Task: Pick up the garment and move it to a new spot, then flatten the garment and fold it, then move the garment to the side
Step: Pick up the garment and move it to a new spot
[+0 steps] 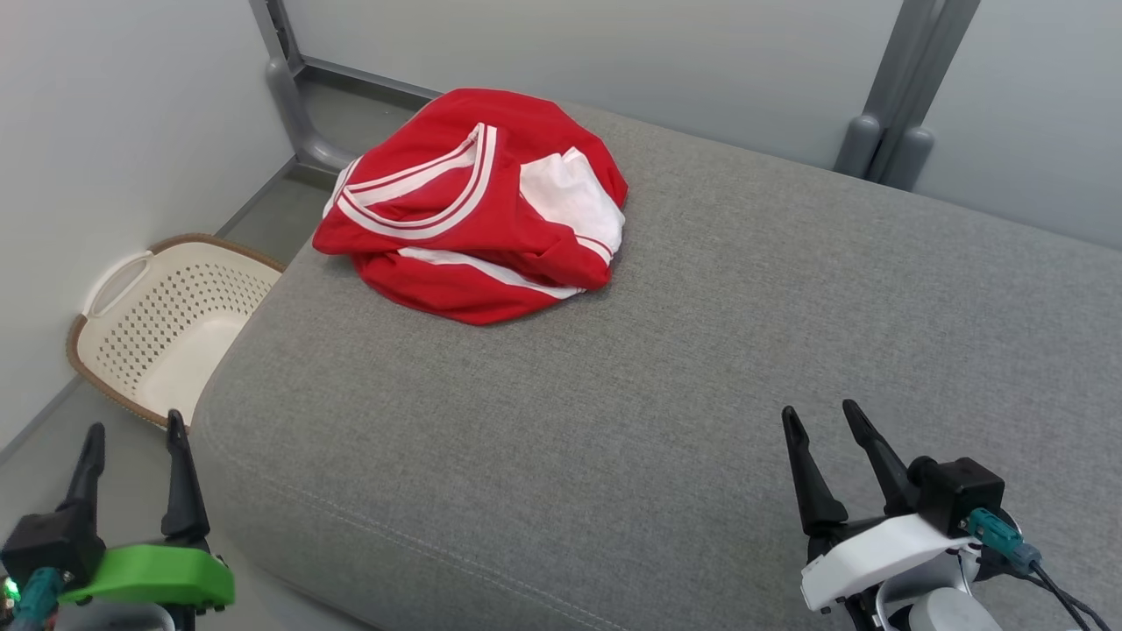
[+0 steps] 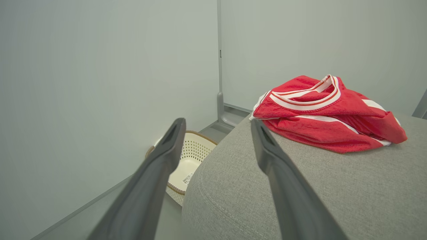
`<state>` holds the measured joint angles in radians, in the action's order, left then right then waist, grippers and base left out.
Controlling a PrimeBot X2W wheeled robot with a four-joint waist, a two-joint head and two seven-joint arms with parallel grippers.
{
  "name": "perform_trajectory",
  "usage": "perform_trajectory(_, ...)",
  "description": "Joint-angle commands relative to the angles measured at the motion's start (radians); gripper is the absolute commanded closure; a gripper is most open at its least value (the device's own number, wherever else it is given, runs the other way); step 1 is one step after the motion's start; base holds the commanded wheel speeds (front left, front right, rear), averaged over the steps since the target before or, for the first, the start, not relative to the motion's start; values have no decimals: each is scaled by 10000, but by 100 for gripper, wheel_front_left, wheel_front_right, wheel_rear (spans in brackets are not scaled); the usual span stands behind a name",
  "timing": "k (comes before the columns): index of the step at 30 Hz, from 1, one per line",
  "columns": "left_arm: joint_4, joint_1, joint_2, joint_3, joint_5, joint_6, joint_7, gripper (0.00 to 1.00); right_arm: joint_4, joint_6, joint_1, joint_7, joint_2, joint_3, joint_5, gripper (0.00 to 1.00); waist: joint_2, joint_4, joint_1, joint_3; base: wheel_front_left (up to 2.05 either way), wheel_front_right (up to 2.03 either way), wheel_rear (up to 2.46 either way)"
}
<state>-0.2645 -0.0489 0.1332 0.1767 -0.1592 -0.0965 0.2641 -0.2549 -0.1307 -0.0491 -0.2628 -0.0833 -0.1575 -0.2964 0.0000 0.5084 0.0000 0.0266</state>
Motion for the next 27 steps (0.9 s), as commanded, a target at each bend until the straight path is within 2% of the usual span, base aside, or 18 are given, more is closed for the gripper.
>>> perform_trajectory(1, -10, -352, 114, 45, -79, -66, 7, 0, 64, 0, -9, -31, -72, 6, 86, 0, 0, -288, 0, 170, 0, 0, 0)
perform_trajectory(11, -360, -2582, 911, 49, -852, -279, 5, 0, 339, 1, -743, -31, -442, 273, 705, 0, 0, -2126, 0, 1691, 0, 0, 0)
perform_trajectory(18, -1015, -4487, 1966, -484, -1360, -347, 7, 0, 824, 3, -1224, -29, -543, 845, 1289, 0, 0, -3432, 0, 3143, 0, 0, 0)
perform_trajectory(27, -2481, -6504, 3433, -1445, -2971, -351, -101, 0, 1567, 3, -1402, -2, -385, 1495, 1858, 0, 0, -4359, 0, 4280, 0, 0, 0)
